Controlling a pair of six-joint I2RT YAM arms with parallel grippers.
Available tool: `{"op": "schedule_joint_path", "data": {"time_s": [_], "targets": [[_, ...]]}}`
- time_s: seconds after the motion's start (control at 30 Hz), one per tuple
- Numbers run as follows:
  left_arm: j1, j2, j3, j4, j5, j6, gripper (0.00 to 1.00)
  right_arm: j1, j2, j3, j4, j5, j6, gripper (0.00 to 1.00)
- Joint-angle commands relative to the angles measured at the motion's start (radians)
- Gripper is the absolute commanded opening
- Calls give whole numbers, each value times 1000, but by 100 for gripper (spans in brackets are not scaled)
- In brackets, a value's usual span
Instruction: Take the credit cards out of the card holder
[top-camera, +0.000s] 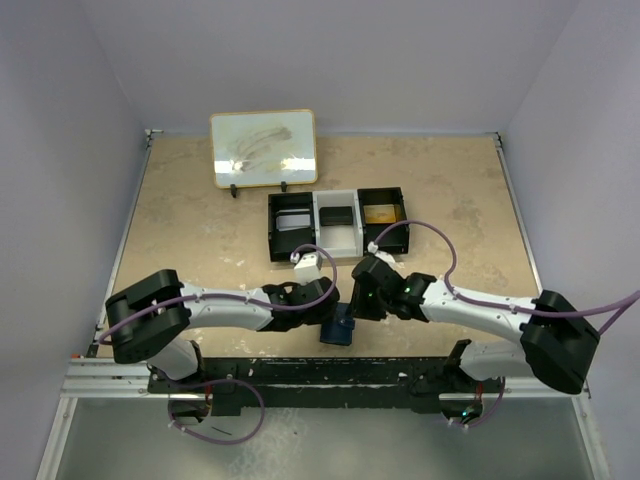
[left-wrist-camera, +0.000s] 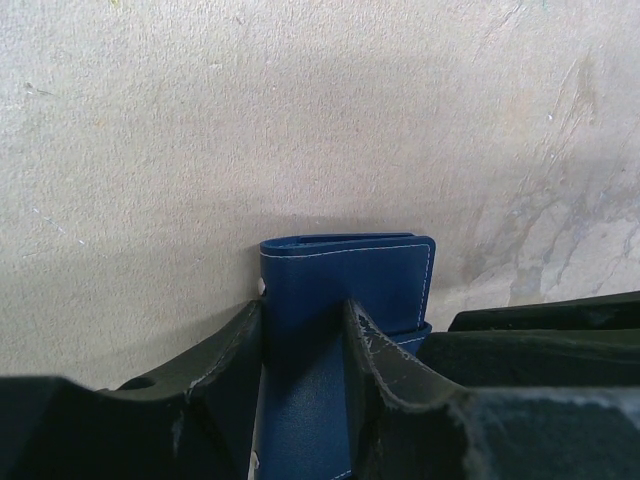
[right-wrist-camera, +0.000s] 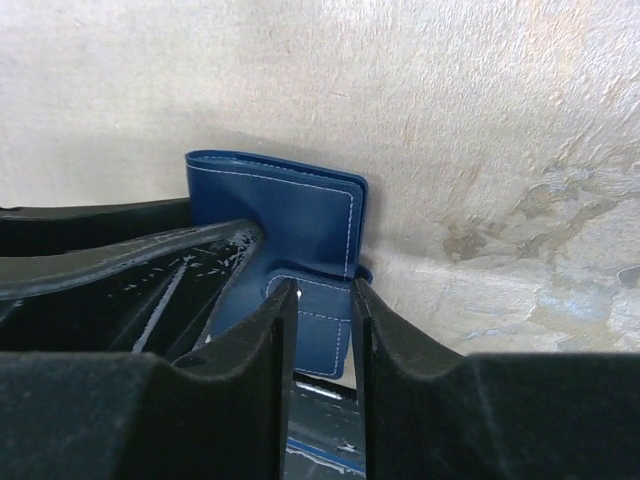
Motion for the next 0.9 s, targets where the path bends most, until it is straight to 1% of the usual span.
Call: {"op": "schedule_joint_path", "data": {"time_s": [0.0, 0.1, 0.17, 0.23, 0.4, 0.53, 0.7, 0.87], "targets": [[-10, 38, -2, -85, -14, 14, 14, 11, 23, 39, 12, -17, -38, 32], [-10, 30, -10, -83, -17, 8, 11, 18, 45, 34, 77, -58, -60, 34], [-10, 20, -21, -69, -18, 3, 6, 18, 51, 12, 134, -95, -73, 36], [-10, 6, -35, -49, -13, -1, 0, 18, 57, 8, 147, -106, -71, 37], [-10, -32, -79, 6, -11, -26, 0, 18, 96, 7, 124, -98, -57, 43], [-10, -51, -86, 18, -15, -32, 0, 22, 151, 12, 84, -90, -54, 44], [-10, -68, -90, 41, -17, -38, 0, 42, 160, 18, 38, -47, -63, 44], [-10, -88, -94, 51, -26, -38, 0, 71, 164, 16, 54, -45, -139, 46]]}}
